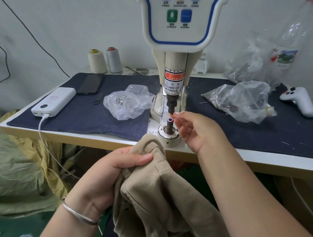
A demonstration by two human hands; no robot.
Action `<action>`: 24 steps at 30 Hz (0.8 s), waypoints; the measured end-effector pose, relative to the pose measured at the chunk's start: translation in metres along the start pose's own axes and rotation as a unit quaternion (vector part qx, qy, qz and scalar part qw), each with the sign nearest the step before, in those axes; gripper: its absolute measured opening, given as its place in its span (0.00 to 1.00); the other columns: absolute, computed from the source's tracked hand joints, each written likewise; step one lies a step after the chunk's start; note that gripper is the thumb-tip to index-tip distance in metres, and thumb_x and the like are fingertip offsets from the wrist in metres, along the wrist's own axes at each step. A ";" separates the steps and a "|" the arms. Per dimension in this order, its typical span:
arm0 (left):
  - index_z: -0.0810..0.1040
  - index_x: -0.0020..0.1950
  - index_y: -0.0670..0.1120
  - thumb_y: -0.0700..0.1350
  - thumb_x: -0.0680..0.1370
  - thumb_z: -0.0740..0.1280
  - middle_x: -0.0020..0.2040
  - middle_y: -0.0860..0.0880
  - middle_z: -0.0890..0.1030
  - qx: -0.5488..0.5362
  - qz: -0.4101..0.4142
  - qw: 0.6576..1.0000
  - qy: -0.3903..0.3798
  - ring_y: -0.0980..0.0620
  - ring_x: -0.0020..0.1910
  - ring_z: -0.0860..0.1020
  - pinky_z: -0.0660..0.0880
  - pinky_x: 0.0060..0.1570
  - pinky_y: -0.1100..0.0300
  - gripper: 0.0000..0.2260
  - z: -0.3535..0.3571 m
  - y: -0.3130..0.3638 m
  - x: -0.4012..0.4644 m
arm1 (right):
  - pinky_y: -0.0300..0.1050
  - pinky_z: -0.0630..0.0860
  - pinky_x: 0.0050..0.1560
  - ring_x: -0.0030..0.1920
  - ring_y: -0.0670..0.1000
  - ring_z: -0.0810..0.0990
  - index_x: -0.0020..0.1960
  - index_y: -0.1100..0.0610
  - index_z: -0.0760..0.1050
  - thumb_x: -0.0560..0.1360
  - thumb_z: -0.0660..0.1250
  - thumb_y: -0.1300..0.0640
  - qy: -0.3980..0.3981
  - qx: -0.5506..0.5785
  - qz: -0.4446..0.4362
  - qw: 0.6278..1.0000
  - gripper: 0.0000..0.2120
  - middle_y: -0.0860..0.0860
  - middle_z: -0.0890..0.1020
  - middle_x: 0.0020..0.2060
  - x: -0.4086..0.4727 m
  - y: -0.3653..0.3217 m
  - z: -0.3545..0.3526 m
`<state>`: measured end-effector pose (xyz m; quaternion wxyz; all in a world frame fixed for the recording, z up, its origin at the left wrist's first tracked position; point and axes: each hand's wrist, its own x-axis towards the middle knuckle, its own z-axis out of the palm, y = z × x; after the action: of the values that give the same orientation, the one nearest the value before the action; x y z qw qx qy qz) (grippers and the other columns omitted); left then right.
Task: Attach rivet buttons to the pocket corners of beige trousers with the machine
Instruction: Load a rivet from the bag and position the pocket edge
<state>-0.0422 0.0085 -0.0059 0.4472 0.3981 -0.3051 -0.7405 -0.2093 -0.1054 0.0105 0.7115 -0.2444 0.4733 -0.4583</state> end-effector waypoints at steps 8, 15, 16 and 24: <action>0.83 0.49 0.36 0.41 0.66 0.76 0.45 0.36 0.83 0.000 -0.001 1.000 -0.001 0.42 0.43 0.83 0.80 0.47 0.53 0.15 0.000 0.000 -0.001 | 0.30 0.70 0.20 0.25 0.42 0.79 0.40 0.63 0.77 0.72 0.71 0.68 -0.001 0.005 0.004 1.000 0.05 0.53 0.82 0.30 0.002 -0.001 0.001; 0.84 0.49 0.36 0.41 0.66 0.76 0.45 0.37 0.83 0.001 0.000 1.000 -0.003 0.42 0.43 0.83 0.81 0.46 0.53 0.14 0.001 0.000 0.000 | 0.30 0.69 0.19 0.25 0.41 0.79 0.40 0.64 0.77 0.72 0.70 0.68 -0.027 0.013 0.020 0.999 0.03 0.54 0.84 0.32 -0.001 -0.004 -0.001; 0.84 0.49 0.36 0.41 0.66 0.76 0.45 0.37 0.83 0.001 0.000 1.000 -0.003 0.42 0.43 0.83 0.81 0.46 0.53 0.14 0.001 0.000 0.000 | 0.30 0.69 0.19 0.25 0.41 0.79 0.40 0.64 0.77 0.72 0.70 0.68 -0.031 0.014 0.020 0.999 0.04 0.54 0.84 0.32 -0.002 -0.004 -0.001; 0.84 0.48 0.36 0.41 0.65 0.76 0.45 0.37 0.83 0.001 -0.001 1.000 0.005 0.42 0.43 0.83 0.81 0.46 0.53 0.15 0.002 -0.001 0.000 | 0.31 0.69 0.19 0.25 0.42 0.79 0.47 0.65 0.76 0.73 0.66 0.70 -0.049 0.067 0.031 0.996 0.04 0.60 0.86 0.44 -0.006 -0.004 -0.006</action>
<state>-0.0439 0.0092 -0.0053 0.4480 0.4027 -0.3031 -0.7384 -0.2176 -0.1014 0.0141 0.7626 -0.2036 0.4131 -0.4542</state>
